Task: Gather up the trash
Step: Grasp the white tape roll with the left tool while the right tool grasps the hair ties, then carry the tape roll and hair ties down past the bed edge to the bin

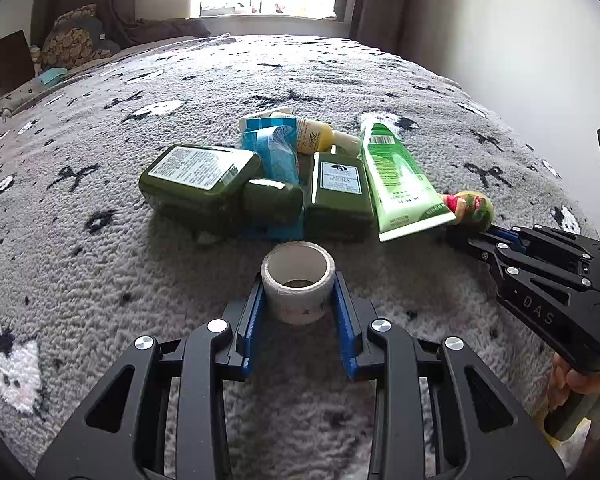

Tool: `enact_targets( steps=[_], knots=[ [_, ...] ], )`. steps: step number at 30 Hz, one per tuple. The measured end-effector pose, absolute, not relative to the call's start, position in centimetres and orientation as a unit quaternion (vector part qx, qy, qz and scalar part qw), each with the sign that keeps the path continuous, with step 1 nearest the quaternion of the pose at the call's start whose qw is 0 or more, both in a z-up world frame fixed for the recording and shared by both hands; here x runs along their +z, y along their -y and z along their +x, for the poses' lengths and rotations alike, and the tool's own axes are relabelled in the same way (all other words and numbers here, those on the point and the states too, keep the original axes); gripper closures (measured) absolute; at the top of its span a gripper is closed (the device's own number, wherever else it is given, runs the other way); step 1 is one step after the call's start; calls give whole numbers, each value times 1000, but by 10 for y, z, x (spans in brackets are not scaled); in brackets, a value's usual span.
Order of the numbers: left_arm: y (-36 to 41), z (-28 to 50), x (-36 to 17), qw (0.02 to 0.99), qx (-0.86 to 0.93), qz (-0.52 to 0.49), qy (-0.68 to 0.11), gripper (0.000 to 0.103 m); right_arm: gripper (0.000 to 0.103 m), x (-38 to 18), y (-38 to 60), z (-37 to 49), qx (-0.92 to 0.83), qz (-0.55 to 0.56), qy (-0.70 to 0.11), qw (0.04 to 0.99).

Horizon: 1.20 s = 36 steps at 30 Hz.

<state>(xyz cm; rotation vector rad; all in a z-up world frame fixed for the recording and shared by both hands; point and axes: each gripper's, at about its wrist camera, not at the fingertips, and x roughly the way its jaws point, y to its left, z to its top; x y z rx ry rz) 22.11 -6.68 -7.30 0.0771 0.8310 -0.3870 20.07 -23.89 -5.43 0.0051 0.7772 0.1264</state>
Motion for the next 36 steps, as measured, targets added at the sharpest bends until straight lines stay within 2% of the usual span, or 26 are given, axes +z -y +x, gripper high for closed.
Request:
enact_targets(
  steps=[25,36],
  knots=[
    [29,46,-42,912,-215,50,-346,73,91,-22,242,8,83,-26,-320,944],
    [27,5,-62,901,-232,47,-363,73,91,-47,243,-32,87,-19,-356,930]
  ],
)
